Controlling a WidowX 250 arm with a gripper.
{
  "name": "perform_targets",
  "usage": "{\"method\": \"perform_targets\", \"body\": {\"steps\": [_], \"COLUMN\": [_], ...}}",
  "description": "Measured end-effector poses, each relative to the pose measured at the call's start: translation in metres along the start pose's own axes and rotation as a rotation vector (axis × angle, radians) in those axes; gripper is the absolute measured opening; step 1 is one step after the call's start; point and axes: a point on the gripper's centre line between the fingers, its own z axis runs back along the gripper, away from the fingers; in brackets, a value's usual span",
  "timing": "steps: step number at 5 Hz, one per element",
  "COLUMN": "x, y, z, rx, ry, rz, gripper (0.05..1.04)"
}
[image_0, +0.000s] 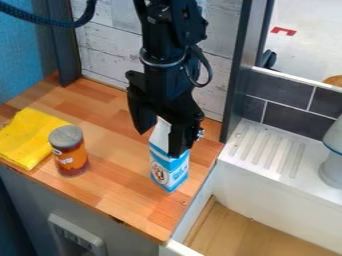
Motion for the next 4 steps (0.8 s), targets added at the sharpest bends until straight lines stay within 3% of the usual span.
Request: {"method": "perform_targets", "body": {"steps": [1, 3, 4], "x": [-0.002, 0.018, 0.025], "y": [-0.001, 0.021, 0.028], "z": [-0.005, 0.014, 0.009], "rx": [-0.002, 0.031, 0.048], "ry": [0.020, -0.042, -0.014], "rz": [-0.001, 0.033, 0.031], "gripper": [1.000, 1.000, 1.000]}}
